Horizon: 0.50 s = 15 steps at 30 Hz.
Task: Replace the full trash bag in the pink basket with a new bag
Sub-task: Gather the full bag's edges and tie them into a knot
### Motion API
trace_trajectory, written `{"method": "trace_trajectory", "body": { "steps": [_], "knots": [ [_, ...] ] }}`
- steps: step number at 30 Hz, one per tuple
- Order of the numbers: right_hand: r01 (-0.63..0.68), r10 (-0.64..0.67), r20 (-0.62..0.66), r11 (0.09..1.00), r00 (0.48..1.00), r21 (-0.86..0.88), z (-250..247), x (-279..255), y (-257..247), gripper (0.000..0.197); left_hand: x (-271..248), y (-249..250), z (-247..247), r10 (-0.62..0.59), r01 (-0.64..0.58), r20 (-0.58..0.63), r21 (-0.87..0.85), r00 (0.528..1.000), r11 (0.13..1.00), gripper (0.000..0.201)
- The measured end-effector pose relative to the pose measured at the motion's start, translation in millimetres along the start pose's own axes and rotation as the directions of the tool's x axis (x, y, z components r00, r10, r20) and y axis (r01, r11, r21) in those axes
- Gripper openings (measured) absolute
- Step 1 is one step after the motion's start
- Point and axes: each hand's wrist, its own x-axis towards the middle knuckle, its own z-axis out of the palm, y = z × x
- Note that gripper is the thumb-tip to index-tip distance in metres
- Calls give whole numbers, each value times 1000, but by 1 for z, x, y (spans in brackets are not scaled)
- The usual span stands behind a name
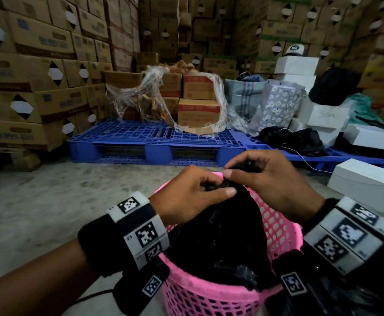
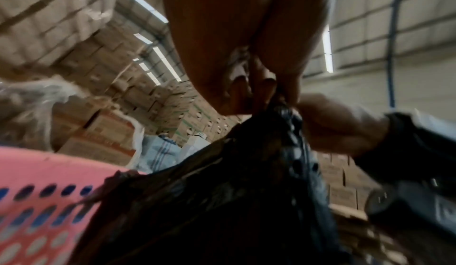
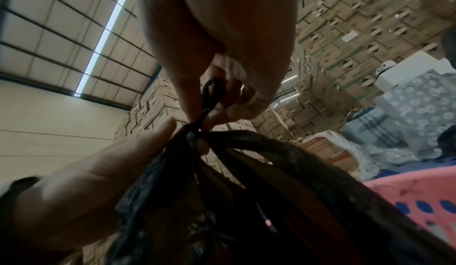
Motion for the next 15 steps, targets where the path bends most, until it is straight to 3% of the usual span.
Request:
{"method": "trace_trajectory", "body": {
  "steps": [3, 6, 8, 10, 13, 15],
  "knots": [
    [-133, 135, 89, 991, 987, -23, 4, 7, 8, 27, 0, -3, -2, 73, -62, -87, 122, 993, 991, 36],
    [-342, 324, 333, 940, 886, -7, 2, 4, 10, 38, -1, -9, -14, -4, 12, -91, 88, 996, 996, 37],
    [-267, 282, 393, 959, 875, -95, 2, -3, 14, 32, -2, -13, -18, -100, 106, -61, 96, 993, 990, 42],
    [-84, 186, 374, 959, 909, -271, 3, -6, 19, 5, -3, -18, -16, -228, 229, -47, 29, 973, 973, 39],
    [144, -10, 268, 861, 963, -488, 8, -10, 27, 60, -2, -22, -14, -357, 354, -49, -63, 933, 933, 35],
    [277, -153, 261, 783, 953, -556, 11, -14, 29, 65, -1, -21, -15, -384, 381, -18, -90, 923, 920, 32]
  ]
}}
